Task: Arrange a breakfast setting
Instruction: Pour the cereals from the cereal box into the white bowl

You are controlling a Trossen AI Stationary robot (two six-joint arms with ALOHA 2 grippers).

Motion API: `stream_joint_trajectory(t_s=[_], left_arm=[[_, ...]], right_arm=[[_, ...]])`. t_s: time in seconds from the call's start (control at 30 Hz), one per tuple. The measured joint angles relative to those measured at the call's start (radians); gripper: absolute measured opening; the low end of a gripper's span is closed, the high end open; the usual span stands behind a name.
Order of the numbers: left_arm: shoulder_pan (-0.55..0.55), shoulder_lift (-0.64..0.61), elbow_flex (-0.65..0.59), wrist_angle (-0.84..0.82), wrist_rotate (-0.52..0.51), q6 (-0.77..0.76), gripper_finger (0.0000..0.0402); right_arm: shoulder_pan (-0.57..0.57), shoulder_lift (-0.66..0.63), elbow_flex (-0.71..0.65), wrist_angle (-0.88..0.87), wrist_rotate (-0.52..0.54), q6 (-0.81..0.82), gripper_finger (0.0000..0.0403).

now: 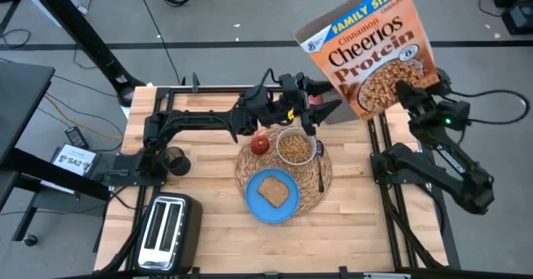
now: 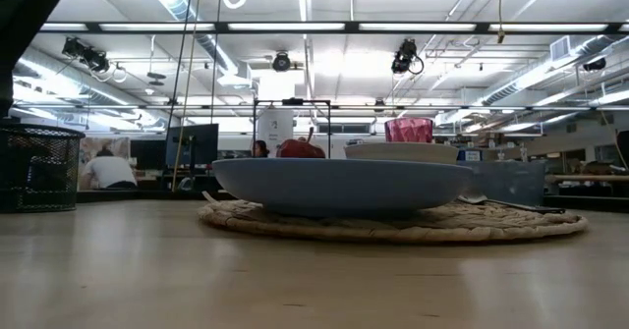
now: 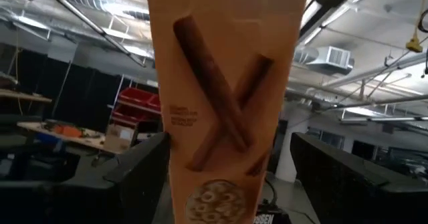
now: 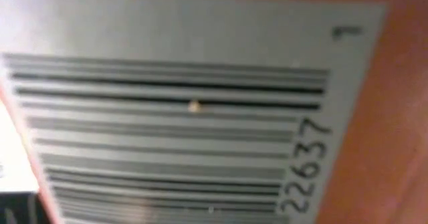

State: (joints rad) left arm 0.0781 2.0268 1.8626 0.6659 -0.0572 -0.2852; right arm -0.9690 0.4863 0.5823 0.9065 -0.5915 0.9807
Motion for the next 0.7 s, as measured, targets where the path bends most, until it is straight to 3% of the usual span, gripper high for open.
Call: stream_joint_trajectory(t_s=[0.27,0.57,0.7], left_arm=[[0.046,-0.003,0.000,-0.018,0.028,-0.013,0.0316],[0.095,-0.001,0.000,0.033,0.032,0.008,0.0316],[0.126,-0.009,-0.001,0.016,0.087,-0.132,0.0316]], right_arm=[[0.107,0.183,0.002,0.161,0.031,-0.043,0.0233],[0.183,0.287,0.022,0.182,0.075,-0.185,0.0233],[0.195,0.304,0.022,0.174,0.094,-0.248,0.0233]])
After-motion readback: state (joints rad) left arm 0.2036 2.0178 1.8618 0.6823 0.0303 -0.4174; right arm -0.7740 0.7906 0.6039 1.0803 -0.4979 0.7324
